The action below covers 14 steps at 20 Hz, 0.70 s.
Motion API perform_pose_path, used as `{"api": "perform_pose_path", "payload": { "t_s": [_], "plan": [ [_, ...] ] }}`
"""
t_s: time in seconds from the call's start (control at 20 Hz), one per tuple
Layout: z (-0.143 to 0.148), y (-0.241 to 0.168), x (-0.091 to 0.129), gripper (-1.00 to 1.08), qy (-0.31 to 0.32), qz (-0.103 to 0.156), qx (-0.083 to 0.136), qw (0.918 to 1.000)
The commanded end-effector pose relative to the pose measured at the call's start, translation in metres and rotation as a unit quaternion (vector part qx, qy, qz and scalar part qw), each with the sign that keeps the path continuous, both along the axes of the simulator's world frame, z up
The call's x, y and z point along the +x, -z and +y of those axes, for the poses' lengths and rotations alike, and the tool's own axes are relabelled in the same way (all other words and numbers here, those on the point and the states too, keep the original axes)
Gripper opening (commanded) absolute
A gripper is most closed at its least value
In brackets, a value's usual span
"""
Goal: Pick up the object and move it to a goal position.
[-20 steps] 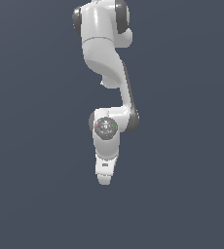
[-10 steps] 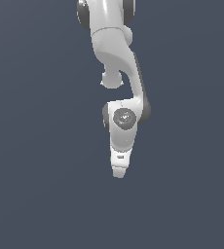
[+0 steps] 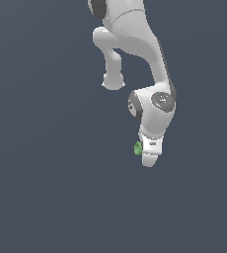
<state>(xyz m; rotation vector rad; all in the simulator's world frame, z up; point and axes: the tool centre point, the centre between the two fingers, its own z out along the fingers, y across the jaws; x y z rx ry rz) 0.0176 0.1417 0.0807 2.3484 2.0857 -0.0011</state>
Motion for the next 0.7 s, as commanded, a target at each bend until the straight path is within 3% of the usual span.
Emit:
{"api": "perform_pose_path", "payload": {
  "t_s": [0.0,0.35,0.65],
  "plan": [
    [0.024,-0.008,-0.010,-1.00,0.000,0.000,0.000,1.0000],
    [0.079,-0.026,-0.029,-1.00,0.001,0.000,0.000,1.0000],
    [0.095,-0.031,-0.033,-1.00,0.001,0.000,0.000,1.0000]
  ]
}}
